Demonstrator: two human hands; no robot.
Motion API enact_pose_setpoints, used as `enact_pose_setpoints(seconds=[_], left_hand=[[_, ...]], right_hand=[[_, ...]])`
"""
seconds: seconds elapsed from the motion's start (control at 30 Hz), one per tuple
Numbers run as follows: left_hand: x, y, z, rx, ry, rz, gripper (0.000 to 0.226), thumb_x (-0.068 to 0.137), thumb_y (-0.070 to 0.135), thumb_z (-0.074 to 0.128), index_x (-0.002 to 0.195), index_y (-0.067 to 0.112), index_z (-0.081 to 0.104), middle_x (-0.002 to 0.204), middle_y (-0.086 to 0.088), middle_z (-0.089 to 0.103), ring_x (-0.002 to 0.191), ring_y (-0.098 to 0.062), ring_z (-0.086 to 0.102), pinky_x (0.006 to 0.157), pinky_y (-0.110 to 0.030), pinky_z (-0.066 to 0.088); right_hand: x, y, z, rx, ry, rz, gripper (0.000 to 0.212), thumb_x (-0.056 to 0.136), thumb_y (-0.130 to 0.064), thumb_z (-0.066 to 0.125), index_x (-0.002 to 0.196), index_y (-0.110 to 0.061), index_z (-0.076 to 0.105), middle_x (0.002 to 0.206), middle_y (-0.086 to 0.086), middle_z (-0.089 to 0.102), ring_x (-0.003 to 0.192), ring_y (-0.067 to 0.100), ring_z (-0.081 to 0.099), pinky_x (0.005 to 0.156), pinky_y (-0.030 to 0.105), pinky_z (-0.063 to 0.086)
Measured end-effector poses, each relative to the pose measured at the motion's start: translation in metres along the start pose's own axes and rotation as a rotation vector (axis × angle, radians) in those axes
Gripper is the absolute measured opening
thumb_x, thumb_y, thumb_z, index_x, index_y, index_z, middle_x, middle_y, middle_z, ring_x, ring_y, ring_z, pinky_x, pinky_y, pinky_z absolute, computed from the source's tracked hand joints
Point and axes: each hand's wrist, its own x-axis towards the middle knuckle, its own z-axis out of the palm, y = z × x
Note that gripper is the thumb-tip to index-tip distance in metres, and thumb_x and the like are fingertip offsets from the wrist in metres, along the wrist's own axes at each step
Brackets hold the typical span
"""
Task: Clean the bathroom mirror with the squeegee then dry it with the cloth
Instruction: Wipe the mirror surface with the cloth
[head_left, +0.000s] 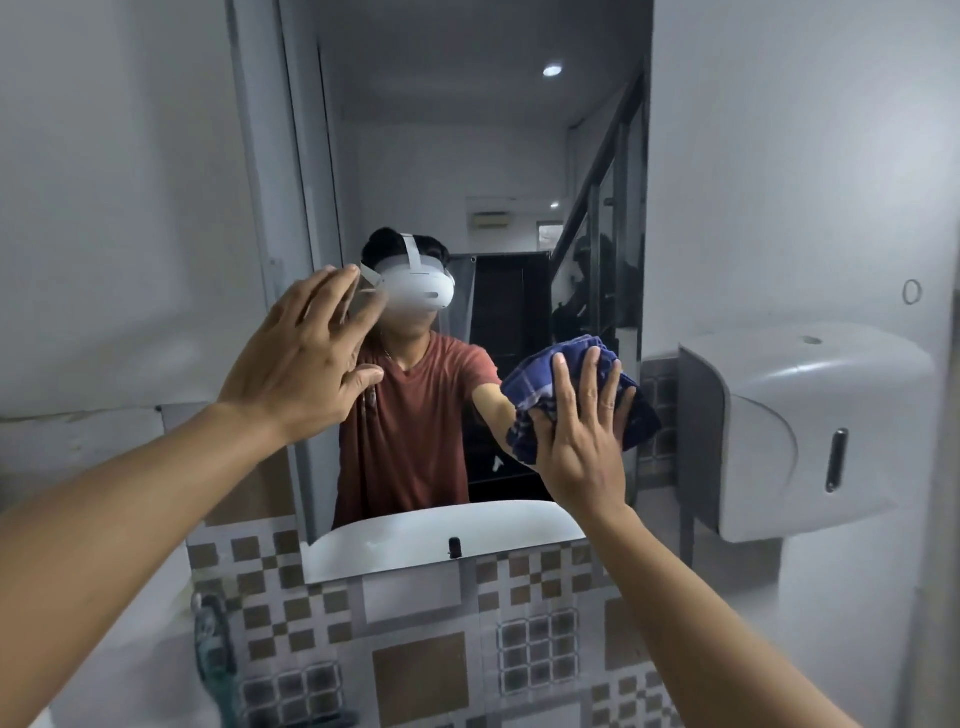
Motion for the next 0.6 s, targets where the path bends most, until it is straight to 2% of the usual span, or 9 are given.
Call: enact_pose_setpoints(seconds=[0.07, 0.17, 0.23, 0.43, 0.6], left_hand=[[-0.001, -0.001, 0.0, -0.002, -0.001, 0.0, 0.086, 0.083, 0.046, 0.076, 0.153, 0.012, 0.04, 0.156, -0.025, 0.034, 0.145, -0.043, 0.03, 0.119, -0.057, 0.031], [0.0, -0.001, -0.002, -0.009, 0.011, 0.01, 0.085, 0.083, 0.045, 0.075, 0.153, 0.012, 0.04, 0.155, -0.026, 0.034, 0.144, -0.044, 0.031, 0.118, -0.057, 0.032], [-0.001, -0.003, -0.003, -0.032, 0.027, 0.005, 0.084, 0.085, 0.043, 0.074, 0.154, 0.012, 0.038, 0.154, -0.027, 0.033, 0.143, -0.044, 0.033, 0.118, -0.056, 0.034], [-0.009, -0.01, -0.001, 0.004, 0.035, 0.024, 0.077, 0.085, 0.036, 0.073, 0.151, 0.009, 0.044, 0.151, -0.027, 0.038, 0.142, -0.043, 0.034, 0.119, -0.054, 0.032], [-0.007, -0.013, -0.002, 0.026, 0.027, 0.039, 0.077, 0.086, 0.041, 0.072, 0.151, 0.009, 0.043, 0.15, -0.027, 0.04, 0.141, -0.043, 0.035, 0.118, -0.054, 0.033]], right_hand=[[-0.011, 0.005, 0.003, 0.057, -0.012, 0.052, 0.069, 0.104, -0.058, 0.008, 0.161, -0.021, 0.014, 0.169, 0.013, -0.003, 0.154, 0.037, -0.012, 0.123, 0.043, -0.017], [-0.027, 0.016, 0.011, 0.078, -0.029, 0.142, 0.068, 0.104, -0.059, 0.009, 0.162, -0.023, 0.01, 0.169, 0.011, -0.006, 0.155, 0.035, -0.011, 0.123, 0.057, -0.004], [-0.037, 0.024, 0.016, 0.091, -0.037, 0.181, 0.067, 0.104, -0.057, 0.009, 0.162, -0.023, 0.008, 0.169, 0.009, -0.008, 0.155, 0.032, -0.011, 0.122, 0.062, 0.001], [-0.073, 0.026, 0.031, 0.116, -0.053, 0.3, 0.063, 0.102, -0.06, 0.006, 0.155, -0.04, -0.02, 0.166, -0.001, -0.025, 0.152, 0.026, -0.025, 0.123, 0.055, -0.01], [-0.108, 0.018, 0.044, 0.06, -0.118, 0.251, 0.065, 0.103, -0.06, 0.003, 0.157, -0.033, -0.019, 0.166, 0.005, -0.022, 0.153, 0.034, -0.019, 0.122, 0.058, -0.007]])
